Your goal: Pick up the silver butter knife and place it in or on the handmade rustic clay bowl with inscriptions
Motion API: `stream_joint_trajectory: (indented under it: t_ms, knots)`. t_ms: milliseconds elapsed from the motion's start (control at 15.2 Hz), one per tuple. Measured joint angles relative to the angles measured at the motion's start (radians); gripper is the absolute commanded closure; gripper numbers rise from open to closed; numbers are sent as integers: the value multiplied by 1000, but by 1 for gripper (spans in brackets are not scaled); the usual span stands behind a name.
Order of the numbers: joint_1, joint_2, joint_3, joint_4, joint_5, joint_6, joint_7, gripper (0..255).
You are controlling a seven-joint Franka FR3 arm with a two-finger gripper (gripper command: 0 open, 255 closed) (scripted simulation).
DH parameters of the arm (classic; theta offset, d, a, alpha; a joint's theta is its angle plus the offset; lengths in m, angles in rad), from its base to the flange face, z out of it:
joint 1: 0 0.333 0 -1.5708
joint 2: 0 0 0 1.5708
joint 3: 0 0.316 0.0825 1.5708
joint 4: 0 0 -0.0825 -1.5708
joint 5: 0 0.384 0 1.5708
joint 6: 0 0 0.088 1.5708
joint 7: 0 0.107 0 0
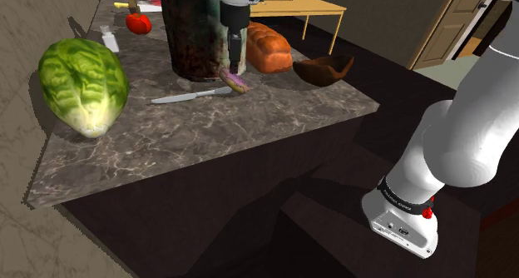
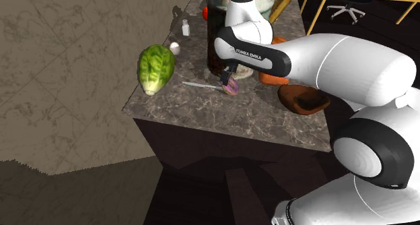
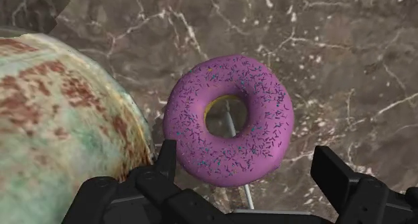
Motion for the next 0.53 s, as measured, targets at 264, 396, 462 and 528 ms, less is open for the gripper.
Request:
stream_joint_trajectory:
  t_ms: [264, 396, 462, 528]
  knots:
    - [34, 112, 33, 91, -35, 26, -65, 0]
    - [52, 167, 49, 138, -55, 34, -97, 0]
    - [62, 195, 58, 166, -66, 34, -111, 0]
    - [71, 215, 64, 186, -75, 35, -123, 0]
